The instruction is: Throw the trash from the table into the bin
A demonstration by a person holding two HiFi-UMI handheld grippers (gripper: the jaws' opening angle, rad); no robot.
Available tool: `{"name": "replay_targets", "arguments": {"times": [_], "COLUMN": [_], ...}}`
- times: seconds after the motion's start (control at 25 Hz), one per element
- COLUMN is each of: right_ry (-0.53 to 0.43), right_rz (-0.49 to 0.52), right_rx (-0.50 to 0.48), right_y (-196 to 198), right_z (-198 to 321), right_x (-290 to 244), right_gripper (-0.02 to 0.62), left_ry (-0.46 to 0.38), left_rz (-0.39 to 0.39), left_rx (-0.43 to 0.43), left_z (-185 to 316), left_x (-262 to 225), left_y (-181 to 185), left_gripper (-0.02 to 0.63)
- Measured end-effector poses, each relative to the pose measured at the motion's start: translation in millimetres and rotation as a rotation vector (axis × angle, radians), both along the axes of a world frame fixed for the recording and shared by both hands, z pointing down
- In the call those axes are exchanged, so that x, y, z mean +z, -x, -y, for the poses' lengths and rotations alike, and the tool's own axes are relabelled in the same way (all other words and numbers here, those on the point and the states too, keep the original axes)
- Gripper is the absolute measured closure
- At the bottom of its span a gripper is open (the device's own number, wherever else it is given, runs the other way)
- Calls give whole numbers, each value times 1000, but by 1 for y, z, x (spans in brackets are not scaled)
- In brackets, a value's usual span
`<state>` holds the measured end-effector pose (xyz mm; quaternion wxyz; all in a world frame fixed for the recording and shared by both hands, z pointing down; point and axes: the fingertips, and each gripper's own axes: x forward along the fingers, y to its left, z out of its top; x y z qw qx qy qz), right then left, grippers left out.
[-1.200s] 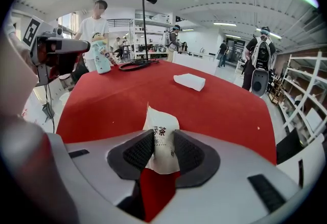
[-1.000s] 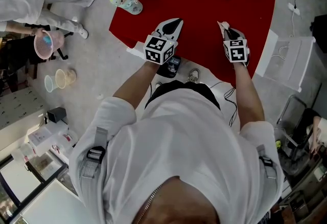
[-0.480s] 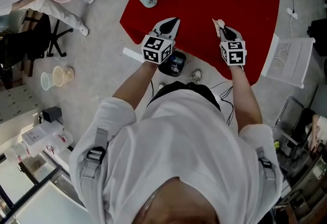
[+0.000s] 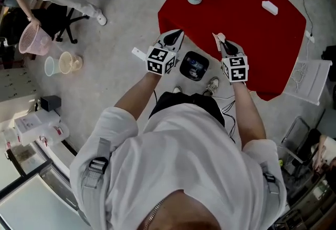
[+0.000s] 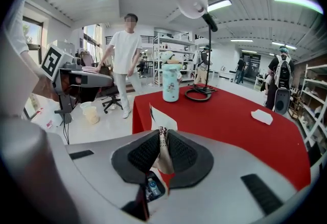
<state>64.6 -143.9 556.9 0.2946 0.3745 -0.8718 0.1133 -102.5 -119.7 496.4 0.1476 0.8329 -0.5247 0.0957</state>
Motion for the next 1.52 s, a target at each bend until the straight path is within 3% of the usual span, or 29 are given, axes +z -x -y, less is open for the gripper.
{"name": "replay_targets", "arguments": {"times": [0.24,0.52,1.0,1.52], "right_ry": [37,103,209,296], "right_rz": [11,-27,-70,-126], "right_rx": [-21,-76,-127,-201], "right_y": [65,90,69,80], "right_z": [-40,-73,-104,-117], "right_x": [20,57,209,447], "right_gripper": [545,543,543,541], "left_ry": [49,105,217,272], "left_rz": [17,4,-6,17], "left_rx": [-59,-137,-178,-159], "left_z": [-40,-71,-101,-106], "left_x": [26,55,189,390], "left_y": [72,110,87,83], "left_gripper": [595,595,595,595]}}
